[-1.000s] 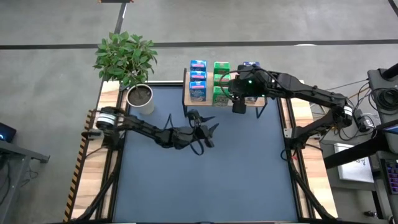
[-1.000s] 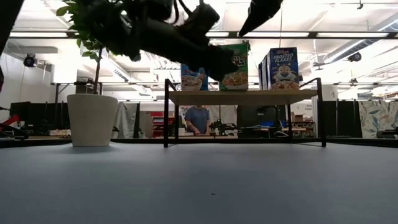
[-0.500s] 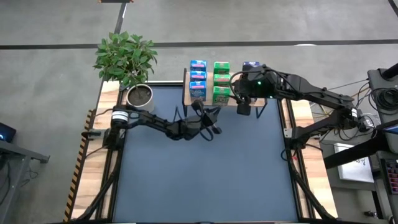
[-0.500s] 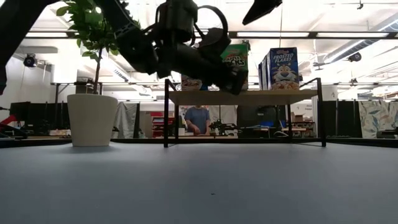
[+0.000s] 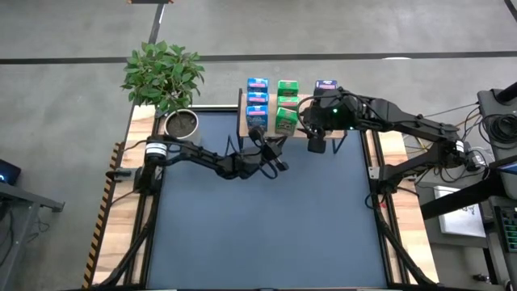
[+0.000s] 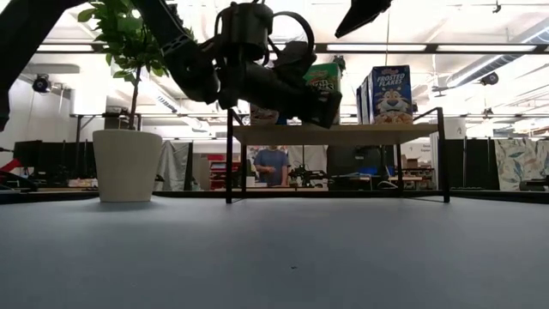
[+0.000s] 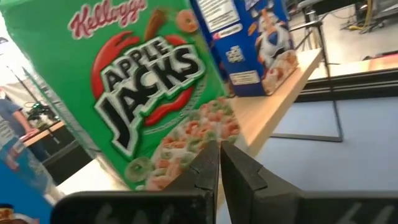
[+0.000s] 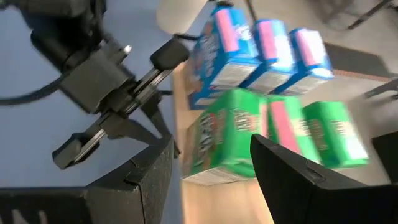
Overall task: Stack cereal on shelf
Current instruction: Put the green cereal box on the shelf aligned with the other green cereal boxes
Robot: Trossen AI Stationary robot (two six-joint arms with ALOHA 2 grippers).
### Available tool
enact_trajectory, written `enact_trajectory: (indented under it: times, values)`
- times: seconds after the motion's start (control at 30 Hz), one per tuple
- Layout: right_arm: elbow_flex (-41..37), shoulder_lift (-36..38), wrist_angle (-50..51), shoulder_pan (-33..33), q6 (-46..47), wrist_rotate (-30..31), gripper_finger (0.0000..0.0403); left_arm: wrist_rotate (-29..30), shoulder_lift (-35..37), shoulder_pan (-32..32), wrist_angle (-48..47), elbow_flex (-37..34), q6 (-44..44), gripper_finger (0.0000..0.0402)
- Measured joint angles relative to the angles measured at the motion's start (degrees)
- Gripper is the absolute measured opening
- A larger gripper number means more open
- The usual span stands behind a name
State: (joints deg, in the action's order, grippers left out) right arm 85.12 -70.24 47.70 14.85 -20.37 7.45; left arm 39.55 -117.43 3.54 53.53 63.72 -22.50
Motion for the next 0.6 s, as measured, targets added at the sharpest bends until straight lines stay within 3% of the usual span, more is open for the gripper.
enact_trajectory:
  times: [0.23,0.6]
  values:
    - [-6.3,0.0,-4.8,-0.1,1.1,-3.6,0.0188,-0.1,0.0,-0.9,0.1,0.0,0.6,0.0]
    - [-11.1,-0.1,-8.8,-0.1,0.9,-1.0,0.0089,-0.1,0.0,-1.4,0.5,-0.1,0.8,0.0]
